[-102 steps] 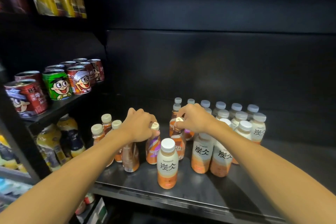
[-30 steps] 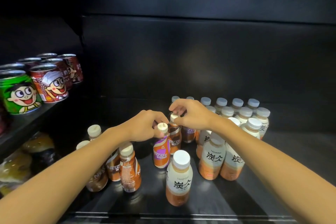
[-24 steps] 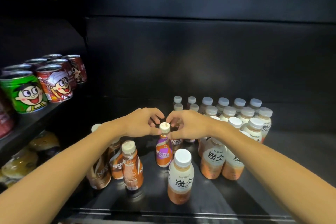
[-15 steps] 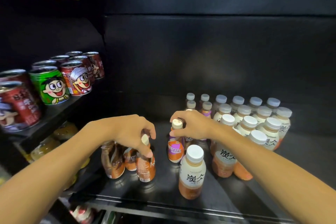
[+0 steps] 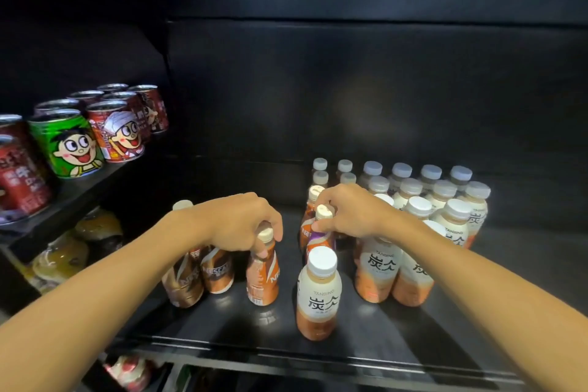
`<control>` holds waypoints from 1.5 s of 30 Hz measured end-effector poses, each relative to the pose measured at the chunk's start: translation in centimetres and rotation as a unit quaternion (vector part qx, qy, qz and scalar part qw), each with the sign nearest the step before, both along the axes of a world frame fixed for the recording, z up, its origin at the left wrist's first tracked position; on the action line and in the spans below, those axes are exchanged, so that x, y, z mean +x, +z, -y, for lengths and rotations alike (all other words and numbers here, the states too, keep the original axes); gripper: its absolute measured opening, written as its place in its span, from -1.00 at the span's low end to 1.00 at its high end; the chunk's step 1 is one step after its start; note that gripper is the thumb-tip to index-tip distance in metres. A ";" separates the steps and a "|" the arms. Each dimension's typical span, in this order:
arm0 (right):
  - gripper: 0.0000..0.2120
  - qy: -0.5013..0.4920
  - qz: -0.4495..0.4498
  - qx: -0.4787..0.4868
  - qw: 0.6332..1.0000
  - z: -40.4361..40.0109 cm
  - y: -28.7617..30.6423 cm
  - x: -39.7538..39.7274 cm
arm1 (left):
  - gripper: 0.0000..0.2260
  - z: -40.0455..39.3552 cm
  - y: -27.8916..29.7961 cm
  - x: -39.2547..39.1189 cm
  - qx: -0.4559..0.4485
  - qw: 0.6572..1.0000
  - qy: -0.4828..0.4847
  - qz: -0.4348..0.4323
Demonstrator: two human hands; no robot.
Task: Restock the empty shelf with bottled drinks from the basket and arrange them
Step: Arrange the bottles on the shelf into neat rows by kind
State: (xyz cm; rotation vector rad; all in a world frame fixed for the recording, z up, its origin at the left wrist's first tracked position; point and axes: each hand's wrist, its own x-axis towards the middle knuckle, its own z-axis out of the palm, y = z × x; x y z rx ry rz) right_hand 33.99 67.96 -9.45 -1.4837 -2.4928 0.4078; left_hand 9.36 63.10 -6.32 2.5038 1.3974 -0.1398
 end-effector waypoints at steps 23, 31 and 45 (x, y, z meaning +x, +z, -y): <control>-0.70 -0.090 0.047 0.048 0.994 -1.2 1.1 3.0 | -0.61 -4.3 -3.7 5.1 0.075 0.973 0.042 0.214; -0.68 -0.101 0.029 0.028 0.994 -1.7 0.9 2.6 | -0.64 -4.1 -4.5 5.6 0.083 0.965 0.054 0.242; -0.69 -0.101 -0.008 0.017 0.995 -1.3 0.4 2.7 | -0.62 -4.2 -5.3 5.1 0.036 0.953 0.039 0.297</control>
